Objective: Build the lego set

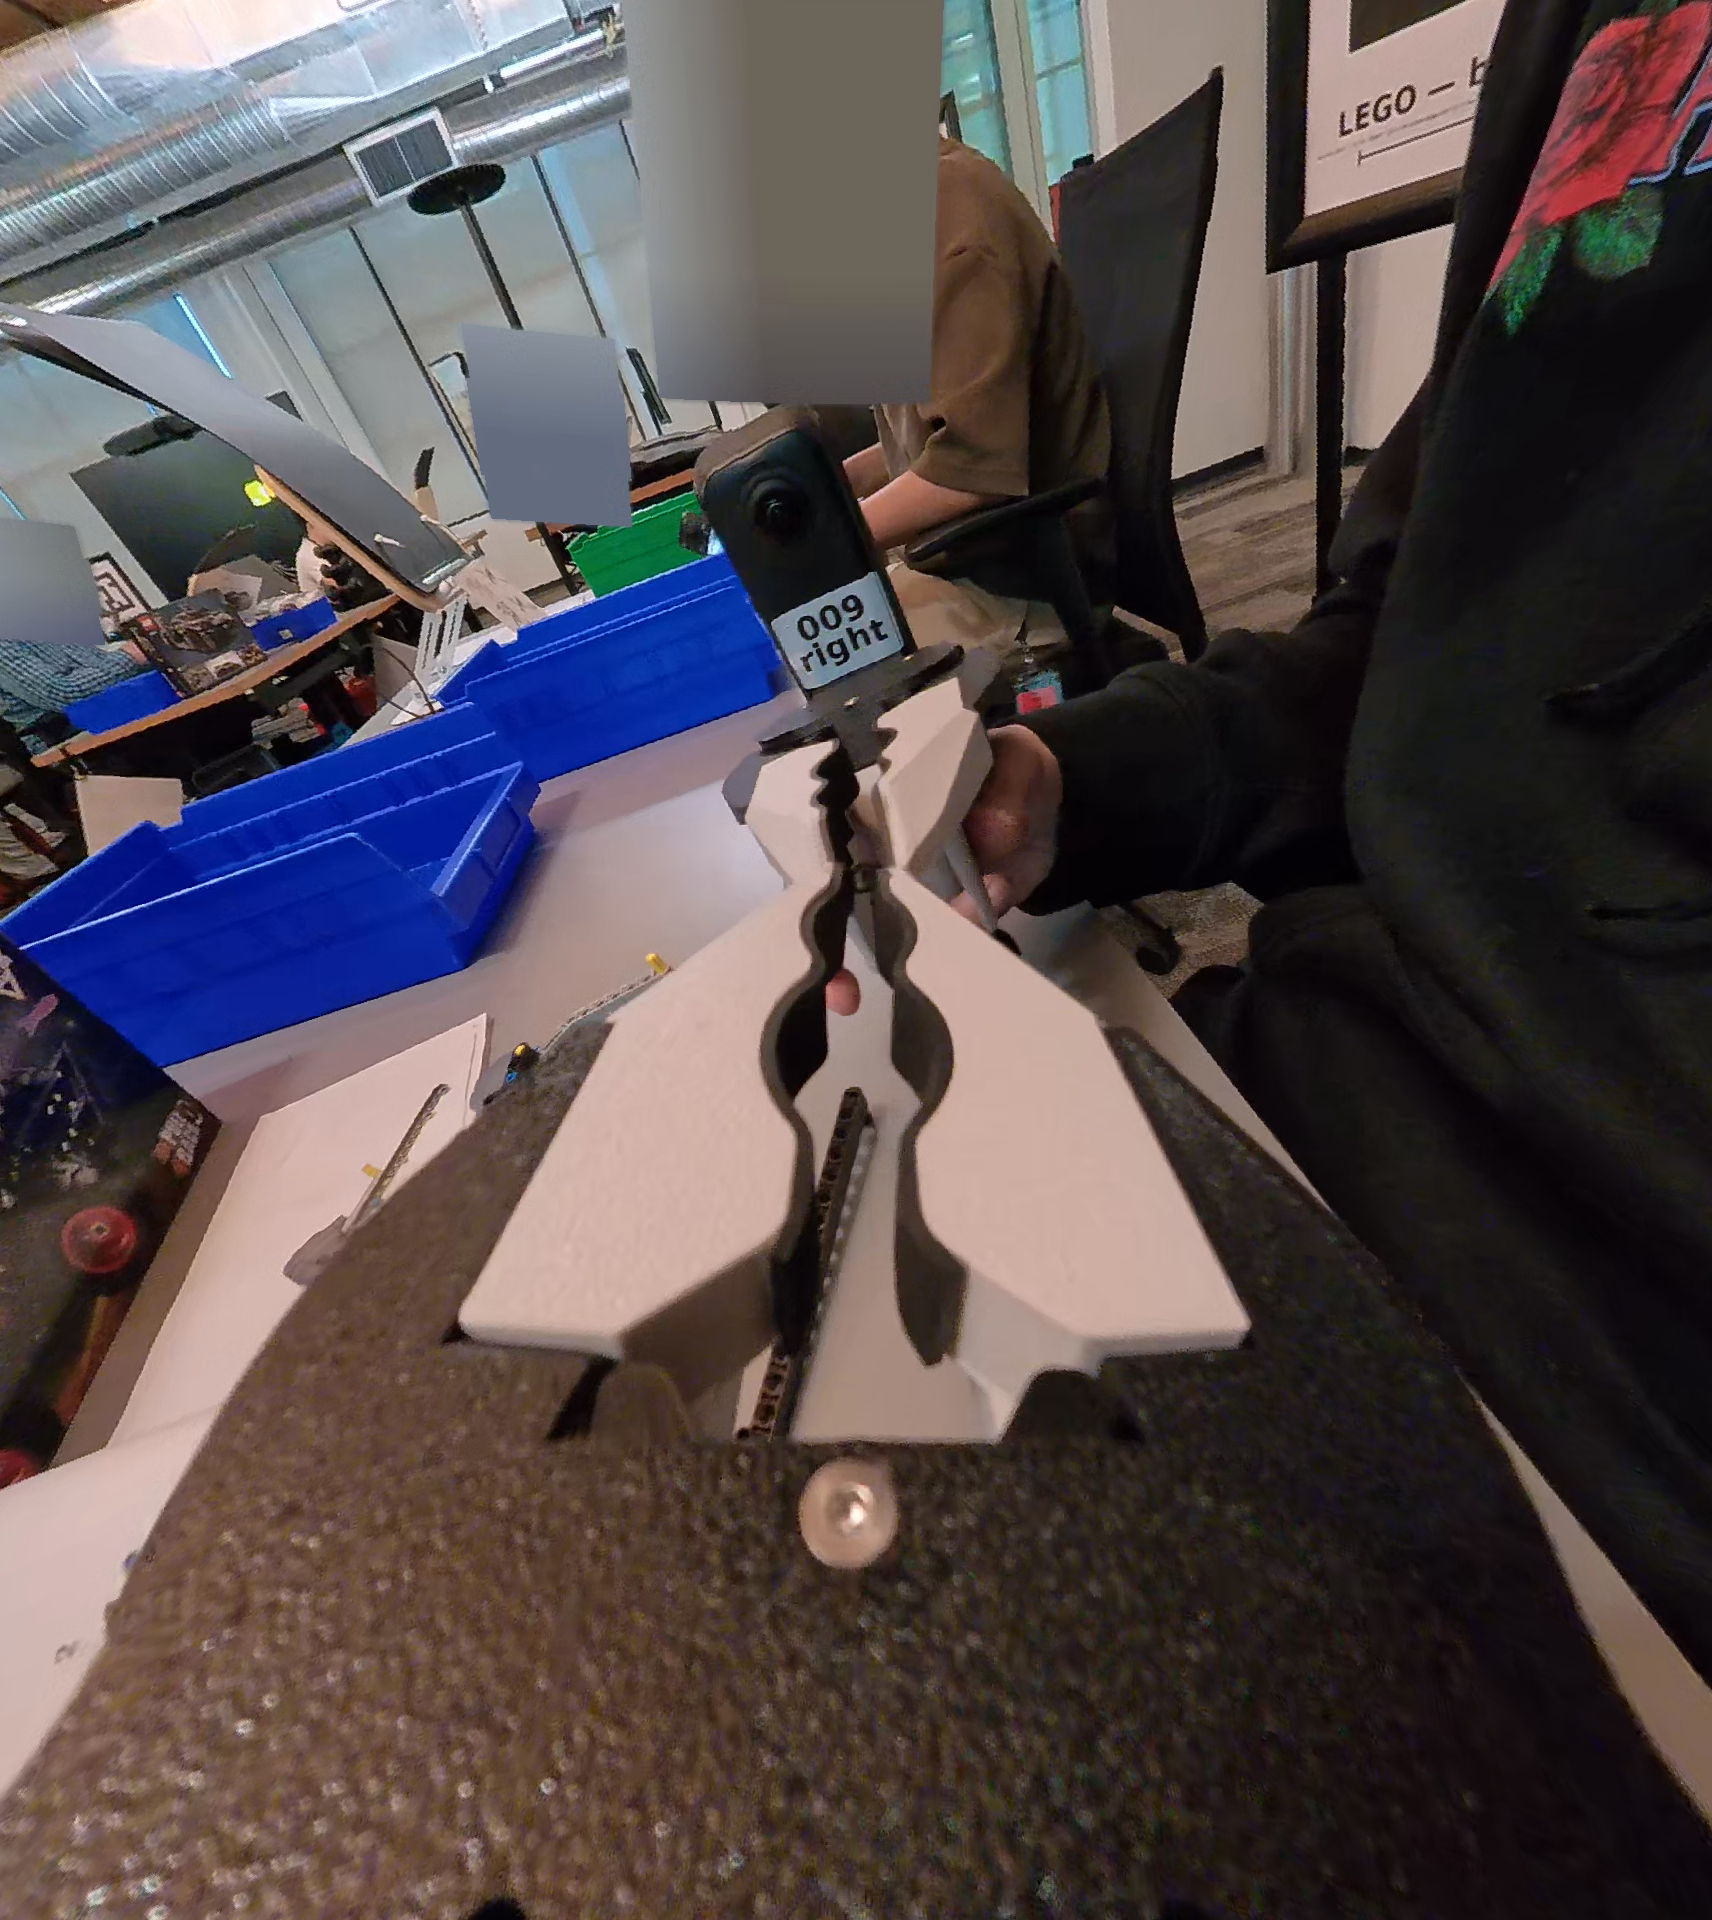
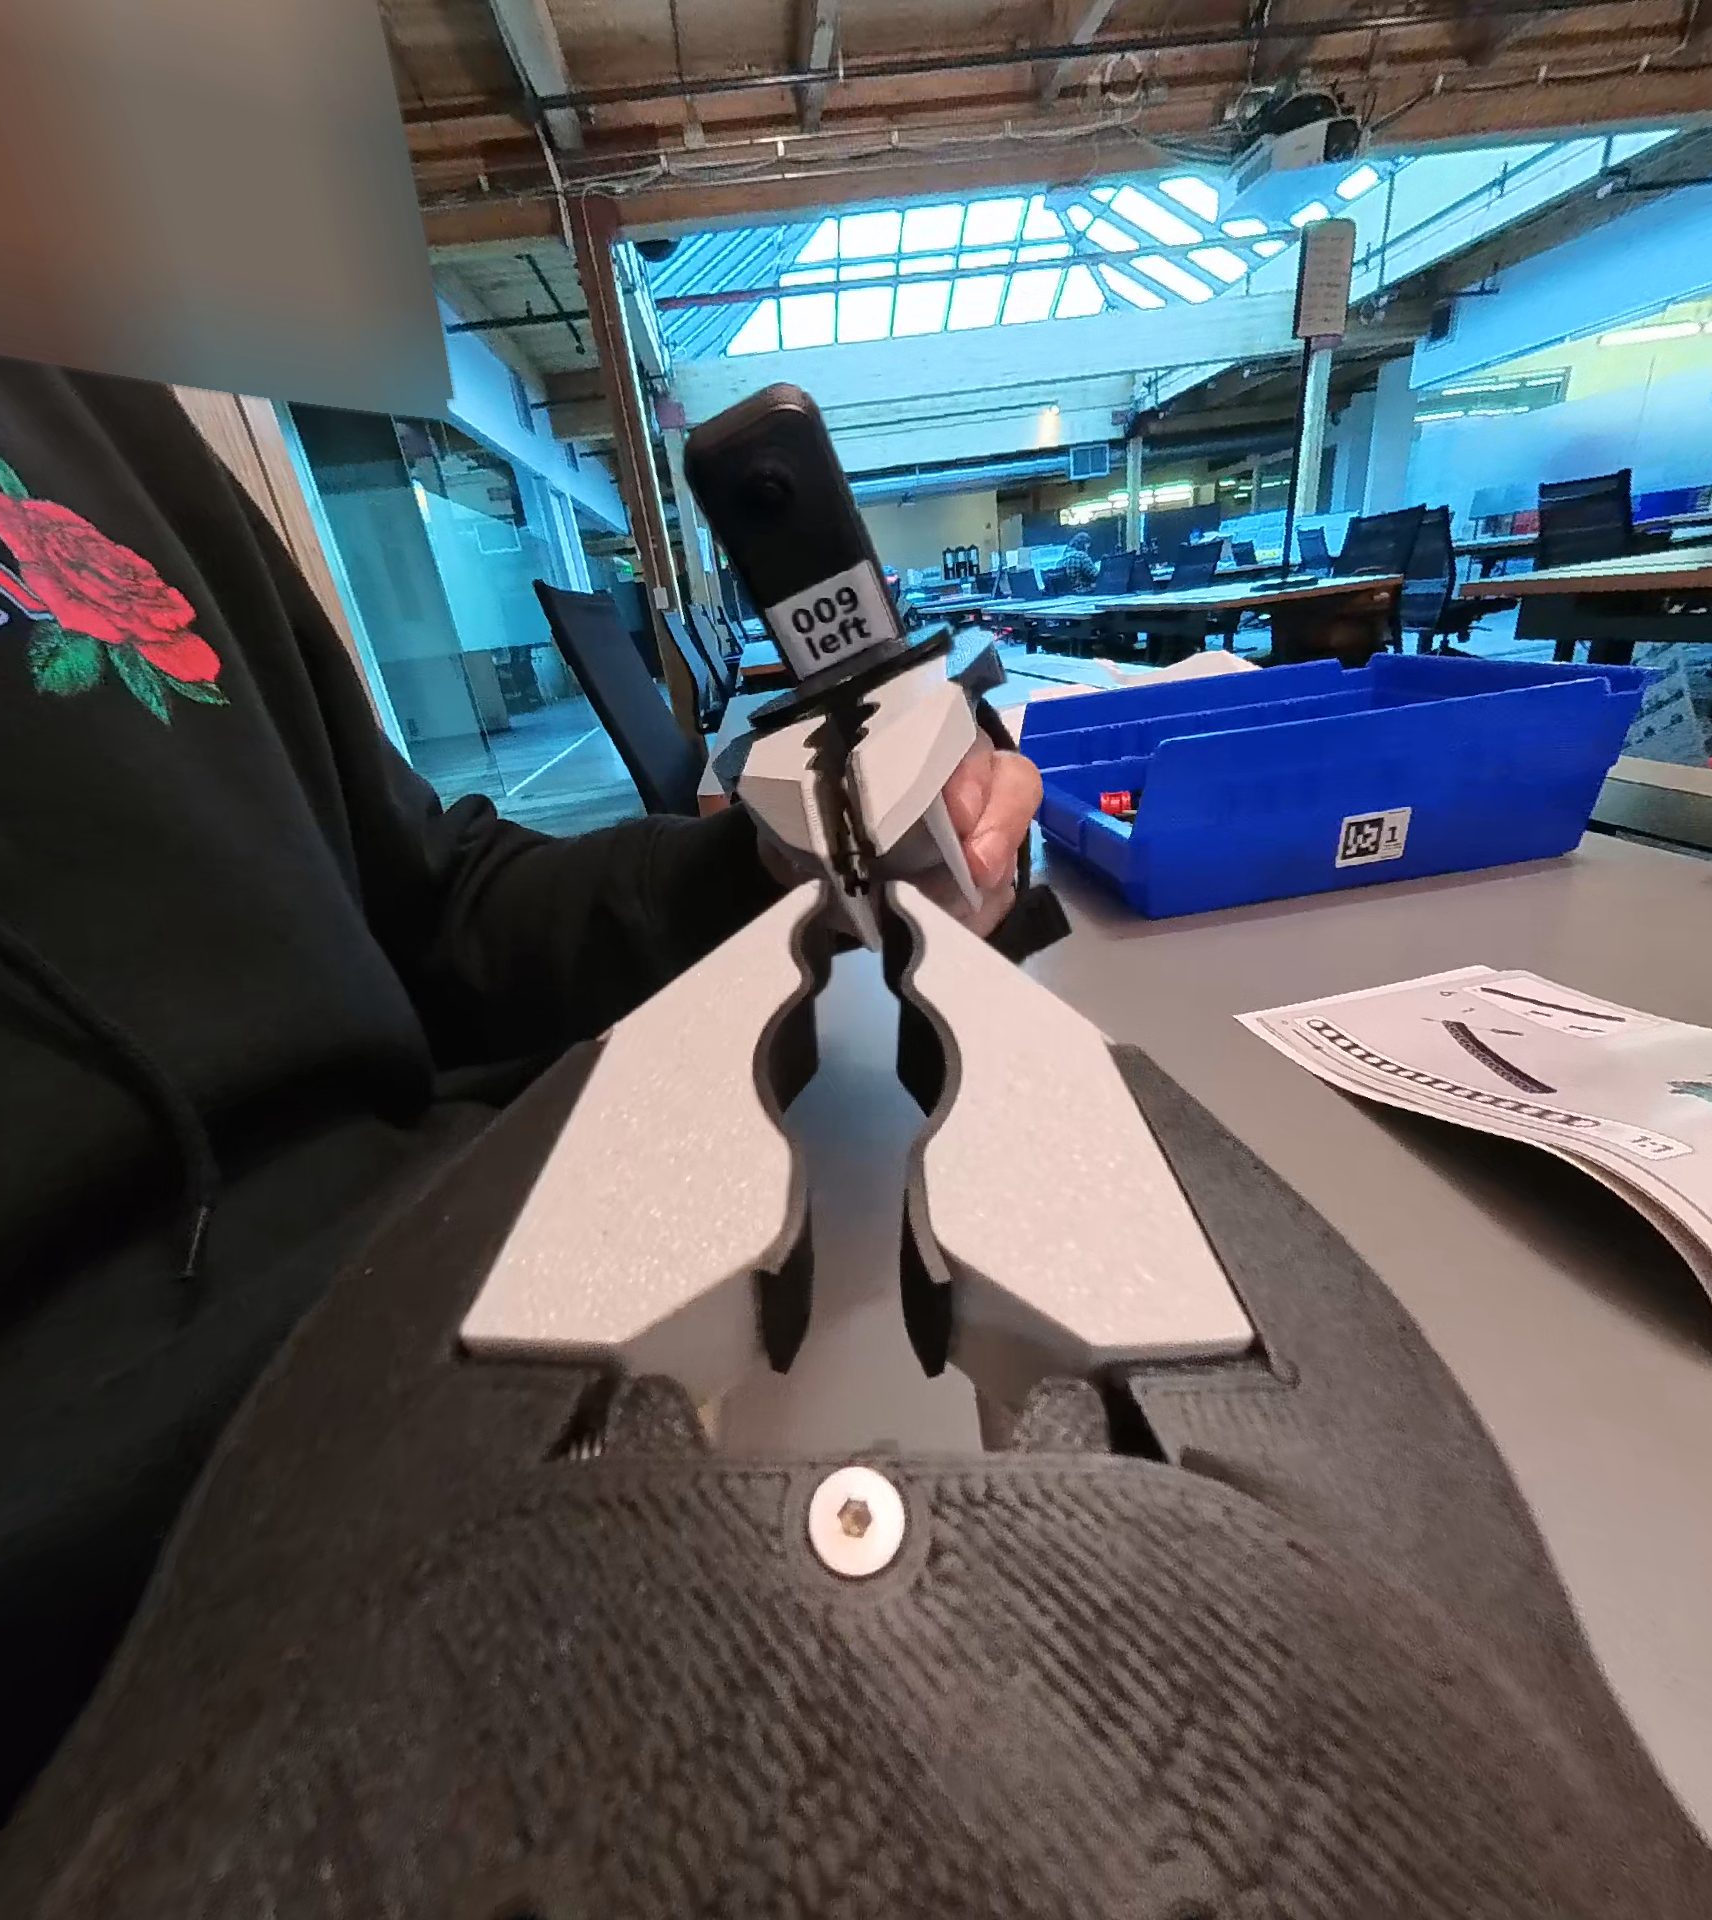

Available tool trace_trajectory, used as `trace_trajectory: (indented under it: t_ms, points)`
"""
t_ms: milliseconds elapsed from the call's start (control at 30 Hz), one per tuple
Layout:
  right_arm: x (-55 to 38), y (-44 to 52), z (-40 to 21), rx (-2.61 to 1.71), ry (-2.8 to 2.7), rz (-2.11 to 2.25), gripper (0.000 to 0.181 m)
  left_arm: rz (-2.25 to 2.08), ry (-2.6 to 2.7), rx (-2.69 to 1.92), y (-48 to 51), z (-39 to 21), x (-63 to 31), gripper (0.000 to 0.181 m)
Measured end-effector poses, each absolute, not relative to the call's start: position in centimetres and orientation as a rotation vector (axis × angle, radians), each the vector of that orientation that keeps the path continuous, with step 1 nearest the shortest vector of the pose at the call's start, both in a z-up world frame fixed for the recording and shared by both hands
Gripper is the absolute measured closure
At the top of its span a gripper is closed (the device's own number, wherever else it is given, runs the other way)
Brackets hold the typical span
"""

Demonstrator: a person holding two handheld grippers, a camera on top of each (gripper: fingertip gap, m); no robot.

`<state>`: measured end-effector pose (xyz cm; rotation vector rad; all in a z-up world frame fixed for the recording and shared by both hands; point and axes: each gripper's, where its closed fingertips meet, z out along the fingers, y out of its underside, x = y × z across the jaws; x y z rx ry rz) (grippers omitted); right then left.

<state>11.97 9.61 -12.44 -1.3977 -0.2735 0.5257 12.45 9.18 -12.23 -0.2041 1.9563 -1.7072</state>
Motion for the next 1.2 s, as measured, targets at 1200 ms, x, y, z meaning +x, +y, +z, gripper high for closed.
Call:
trace_trajectory:
  t_ms: [1200]
  points:
    - [17.0, 12.6, -24.2, -2.165, -0.225, -0.116, 0.152, -0.954, 2.677, -0.588, 14.9, -22.7, 16.2, 0.18]
